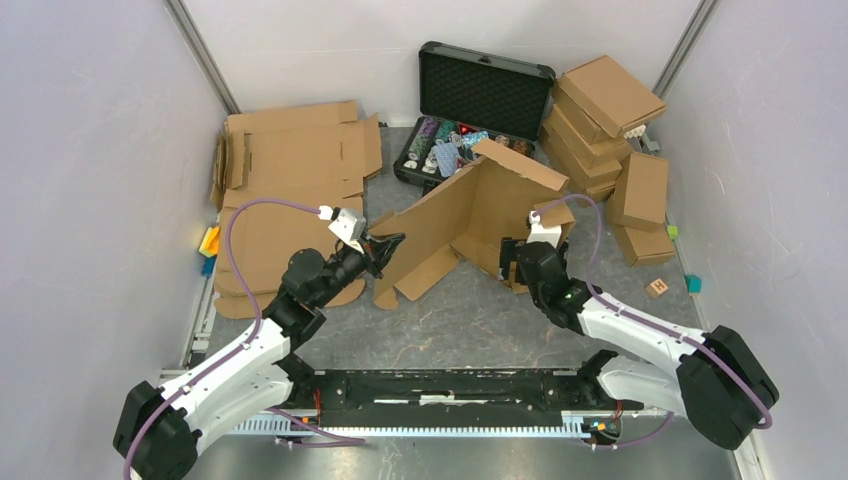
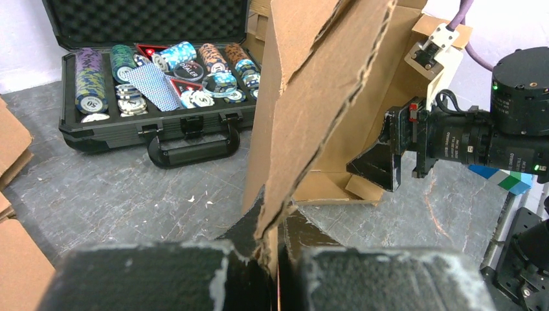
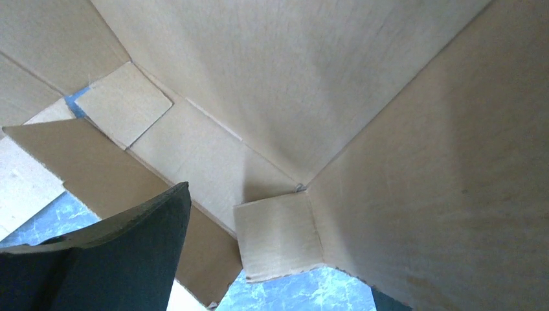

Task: Fold the paper box

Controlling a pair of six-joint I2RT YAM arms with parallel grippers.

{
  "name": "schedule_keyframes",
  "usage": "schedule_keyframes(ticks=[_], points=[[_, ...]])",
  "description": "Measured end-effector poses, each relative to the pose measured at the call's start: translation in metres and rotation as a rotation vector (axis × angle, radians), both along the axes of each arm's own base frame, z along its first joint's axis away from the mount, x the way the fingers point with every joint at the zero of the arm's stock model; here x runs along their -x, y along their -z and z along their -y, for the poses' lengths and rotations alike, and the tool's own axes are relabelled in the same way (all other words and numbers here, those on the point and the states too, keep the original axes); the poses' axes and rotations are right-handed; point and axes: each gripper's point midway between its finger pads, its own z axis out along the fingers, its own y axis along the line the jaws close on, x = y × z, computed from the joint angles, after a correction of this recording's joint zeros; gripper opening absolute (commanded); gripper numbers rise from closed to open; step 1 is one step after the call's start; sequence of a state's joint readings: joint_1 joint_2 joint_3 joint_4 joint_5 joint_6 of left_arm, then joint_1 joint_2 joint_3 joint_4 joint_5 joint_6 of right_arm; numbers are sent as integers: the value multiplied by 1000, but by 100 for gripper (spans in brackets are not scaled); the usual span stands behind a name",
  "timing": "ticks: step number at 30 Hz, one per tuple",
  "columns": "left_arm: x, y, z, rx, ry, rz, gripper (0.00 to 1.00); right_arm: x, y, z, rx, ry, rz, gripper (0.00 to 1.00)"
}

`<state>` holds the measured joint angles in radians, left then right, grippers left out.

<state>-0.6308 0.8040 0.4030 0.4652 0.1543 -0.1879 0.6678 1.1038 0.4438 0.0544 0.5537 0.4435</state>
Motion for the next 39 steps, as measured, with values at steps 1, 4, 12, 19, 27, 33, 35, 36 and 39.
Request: schedule_keyframes(ticks=[1,4,12,19,27,33,35,36,39], points=[[0,0,0,1,0,0,2,2,1,-1,-5,0,-7,98],[0,0,1,1,2,0,2,8,6,-7,-17,-11,-30,98],[0,0,1,0,0,-1,2,27,30,-21,33,-29,-118,98],[-1,0,-1,0,-17,-4,2,24,27,-38,115,-27,-128,98],[-1,3,-1,0,-24,-18,2,20,21,-37,243,51,-130,98],[-1,3,-1,3,-24,-23,2,20,17,-33,251,86,-126,98],[-1,3,-1,3,-27,-24,2,22,16,-32,237,80,-120,98],[-1,3,-1,3,-27,-26,2,23,16,-32,232,74,-118,98],[0,4,-2,1,-31,-30,2,26,23,-31,225,40,-122,98]])
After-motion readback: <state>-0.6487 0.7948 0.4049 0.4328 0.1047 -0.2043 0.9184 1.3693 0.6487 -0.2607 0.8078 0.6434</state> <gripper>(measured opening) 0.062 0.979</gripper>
